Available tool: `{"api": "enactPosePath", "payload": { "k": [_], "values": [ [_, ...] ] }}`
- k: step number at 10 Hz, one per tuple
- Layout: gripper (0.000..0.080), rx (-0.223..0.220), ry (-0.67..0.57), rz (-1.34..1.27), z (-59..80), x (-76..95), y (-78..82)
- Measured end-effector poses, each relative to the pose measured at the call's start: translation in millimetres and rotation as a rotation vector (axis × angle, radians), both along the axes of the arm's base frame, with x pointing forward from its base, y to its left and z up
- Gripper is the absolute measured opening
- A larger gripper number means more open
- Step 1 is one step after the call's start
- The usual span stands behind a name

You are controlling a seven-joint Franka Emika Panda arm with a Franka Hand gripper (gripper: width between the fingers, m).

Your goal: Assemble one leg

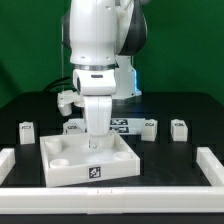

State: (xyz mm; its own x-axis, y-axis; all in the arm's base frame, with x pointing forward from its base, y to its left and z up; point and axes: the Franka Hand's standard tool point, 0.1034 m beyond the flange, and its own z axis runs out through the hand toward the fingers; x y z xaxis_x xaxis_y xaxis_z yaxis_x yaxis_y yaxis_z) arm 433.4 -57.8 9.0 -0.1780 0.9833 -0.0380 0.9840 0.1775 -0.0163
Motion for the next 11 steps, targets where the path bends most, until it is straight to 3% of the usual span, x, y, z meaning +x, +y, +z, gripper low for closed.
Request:
{"api": "enactPosePath", "payload": {
  "k": [4, 7, 8, 9, 11],
  "values": [
    [0.0637, 0.001, 0.000, -0.001, -2.1, 3.2, 0.0],
    [0.0138, 0.001, 0.003, -0.002, -2.8, 2.1, -0.3],
    [0.0138, 0.001, 0.003, -0.002, -2.9, 2.0, -0.3],
    [0.0058, 0.001, 0.000, -0.003, -2.5, 2.7, -0.5],
    [0.0058, 0.001, 0.000, -0.003, -2.5, 2.8, -0.5]
  ]
}}
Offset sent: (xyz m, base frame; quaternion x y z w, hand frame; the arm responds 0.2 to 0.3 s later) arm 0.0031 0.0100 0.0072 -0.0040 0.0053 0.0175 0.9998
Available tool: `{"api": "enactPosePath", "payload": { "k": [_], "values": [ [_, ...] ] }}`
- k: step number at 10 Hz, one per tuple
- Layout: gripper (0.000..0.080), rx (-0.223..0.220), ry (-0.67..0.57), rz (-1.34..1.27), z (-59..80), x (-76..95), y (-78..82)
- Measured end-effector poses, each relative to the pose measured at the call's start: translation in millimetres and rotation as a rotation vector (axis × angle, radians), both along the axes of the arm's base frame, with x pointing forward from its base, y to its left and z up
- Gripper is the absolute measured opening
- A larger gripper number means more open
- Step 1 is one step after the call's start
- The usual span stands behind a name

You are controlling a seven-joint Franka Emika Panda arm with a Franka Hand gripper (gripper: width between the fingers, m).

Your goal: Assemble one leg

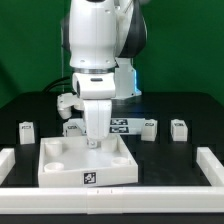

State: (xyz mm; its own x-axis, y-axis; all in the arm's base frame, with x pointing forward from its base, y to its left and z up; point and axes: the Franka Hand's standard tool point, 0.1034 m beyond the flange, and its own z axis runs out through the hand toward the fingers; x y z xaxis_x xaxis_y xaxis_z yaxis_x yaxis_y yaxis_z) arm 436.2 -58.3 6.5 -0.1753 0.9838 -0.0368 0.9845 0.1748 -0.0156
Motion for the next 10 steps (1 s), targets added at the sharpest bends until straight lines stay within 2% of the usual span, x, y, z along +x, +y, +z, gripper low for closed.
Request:
{"api": "enactPosePath", "payload": {
  "k": [5, 8, 10],
  "values": [
    [0.0058, 0.002, -0.005, -0.027, 0.1, 0.5, 3.0],
    [0.0059, 0.017, -0.026, -0.153, -0.6, 1.9, 46.3],
    [0.0059, 0.023, -0.026, -0.123, 0.0, 3.1, 65.9]
  ]
}}
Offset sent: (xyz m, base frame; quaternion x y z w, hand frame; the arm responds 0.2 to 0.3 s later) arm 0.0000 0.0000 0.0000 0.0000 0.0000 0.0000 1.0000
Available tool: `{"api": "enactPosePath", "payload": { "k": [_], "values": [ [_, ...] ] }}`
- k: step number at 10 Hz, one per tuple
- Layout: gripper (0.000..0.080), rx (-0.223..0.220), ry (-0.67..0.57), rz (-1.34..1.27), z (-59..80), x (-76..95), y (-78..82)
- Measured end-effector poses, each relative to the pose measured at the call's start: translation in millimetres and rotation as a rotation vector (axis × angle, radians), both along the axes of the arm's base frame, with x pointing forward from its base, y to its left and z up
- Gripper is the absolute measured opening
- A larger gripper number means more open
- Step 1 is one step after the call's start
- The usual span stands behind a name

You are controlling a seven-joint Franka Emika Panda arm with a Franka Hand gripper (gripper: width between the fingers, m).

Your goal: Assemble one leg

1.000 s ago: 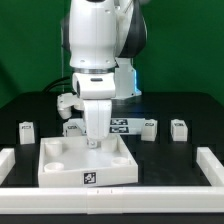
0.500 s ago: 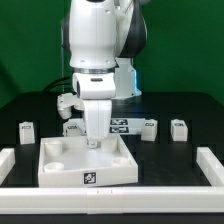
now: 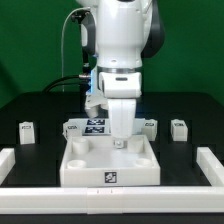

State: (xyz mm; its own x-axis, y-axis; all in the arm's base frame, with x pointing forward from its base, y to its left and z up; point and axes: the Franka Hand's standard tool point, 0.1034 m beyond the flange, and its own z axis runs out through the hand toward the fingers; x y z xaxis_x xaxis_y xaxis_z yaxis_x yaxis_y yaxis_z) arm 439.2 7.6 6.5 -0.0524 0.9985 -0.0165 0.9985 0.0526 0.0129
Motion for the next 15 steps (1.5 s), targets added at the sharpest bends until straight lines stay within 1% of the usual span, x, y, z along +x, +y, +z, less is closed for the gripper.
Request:
{"api": "enactPosePath", "payload": {
  "k": [1, 2, 3, 5, 6, 7, 8, 9, 11, 13, 15],
  "values": [
    [0.0059, -0.001, 0.009, 0.019, 0.3, 0.5, 8.5],
    [0.0059, -0.012, 0.033, 0.043, 2.9, 6.6, 18.8],
    [0.0059, -0.007, 0.025, 0.056, 3.4, 14.1, 26.8],
    [0.0060, 0.003, 0.017, 0.051, 1.8, 32.7, 49.6],
    [0.0060, 0.003, 0.017, 0.058, 2.8, 35.9, 54.1],
    [0.0060, 0.001, 0.021, 0.060, 2.7, 37.6, 55.3],
    [0.0060, -0.002, 0.026, 0.055, 1.6, 43.0, 57.9],
    [0.0060, -0.001, 0.019, 0.013, 1.5, 49.7, 64.3],
    [0.0060, -0.002, 0.020, -0.042, 1.0, 48.9, 74.3],
    [0.0060, 0.002, 0.015, -0.042, 0.5, 52.5, 81.9],
    [0.0060, 0.003, 0.012, -0.048, 0.4, 52.9, 81.8]
  ]
}}
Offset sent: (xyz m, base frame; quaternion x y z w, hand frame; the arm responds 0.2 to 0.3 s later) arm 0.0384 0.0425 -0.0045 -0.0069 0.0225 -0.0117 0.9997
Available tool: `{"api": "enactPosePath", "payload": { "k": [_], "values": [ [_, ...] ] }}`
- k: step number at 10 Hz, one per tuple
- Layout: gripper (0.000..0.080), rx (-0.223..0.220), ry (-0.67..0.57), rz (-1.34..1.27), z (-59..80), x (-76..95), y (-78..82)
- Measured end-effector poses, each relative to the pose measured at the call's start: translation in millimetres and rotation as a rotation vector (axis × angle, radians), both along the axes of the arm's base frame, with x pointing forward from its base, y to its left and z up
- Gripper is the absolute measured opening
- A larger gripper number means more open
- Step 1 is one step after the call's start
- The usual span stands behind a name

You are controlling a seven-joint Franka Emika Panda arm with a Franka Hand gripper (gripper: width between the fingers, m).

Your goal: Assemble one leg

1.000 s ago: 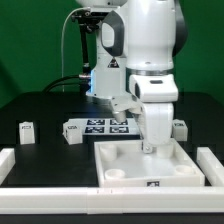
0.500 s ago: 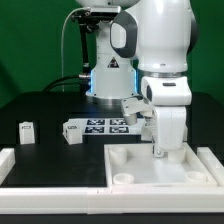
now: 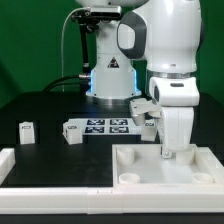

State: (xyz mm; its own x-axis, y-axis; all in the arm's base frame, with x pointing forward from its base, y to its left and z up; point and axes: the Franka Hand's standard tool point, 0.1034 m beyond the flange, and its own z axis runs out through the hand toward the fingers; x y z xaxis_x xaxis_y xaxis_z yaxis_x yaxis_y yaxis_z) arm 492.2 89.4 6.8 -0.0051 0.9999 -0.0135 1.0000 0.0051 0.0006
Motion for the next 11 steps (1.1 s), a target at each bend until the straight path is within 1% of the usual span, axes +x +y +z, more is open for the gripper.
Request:
{"api": "enactPosePath", "payload": {
  "k": [1, 2, 3, 4, 5, 6, 7, 8, 9, 11],
  "values": [
    [0.0060, 0.000, 0.000, 0.000, 0.0, 0.0, 0.0],
    [0.0152, 0.000, 0.000, 0.000, -0.2, -0.1, -0.1],
    [0.0152, 0.000, 0.000, 0.000, -0.2, -0.1, -0.2],
    [0.0353, 0.000, 0.001, 0.000, -0.2, -0.1, -0.2],
    [0.0501, 0.000, 0.001, 0.000, -0.3, -0.2, -0.2],
    [0.0501, 0.000, 0.001, 0.000, -0.3, -0.2, -0.2],
    [0.0620, 0.000, 0.001, 0.000, -0.3, -0.2, -0.2],
    [0.0620, 0.000, 0.001, 0.000, -0.3, -0.2, -0.2],
    [0.0643, 0.000, 0.001, 0.000, -0.3, -0.2, -0.2],
    [0.0649, 0.000, 0.001, 0.000, -0.3, -0.2, -0.2]
  ]
}}
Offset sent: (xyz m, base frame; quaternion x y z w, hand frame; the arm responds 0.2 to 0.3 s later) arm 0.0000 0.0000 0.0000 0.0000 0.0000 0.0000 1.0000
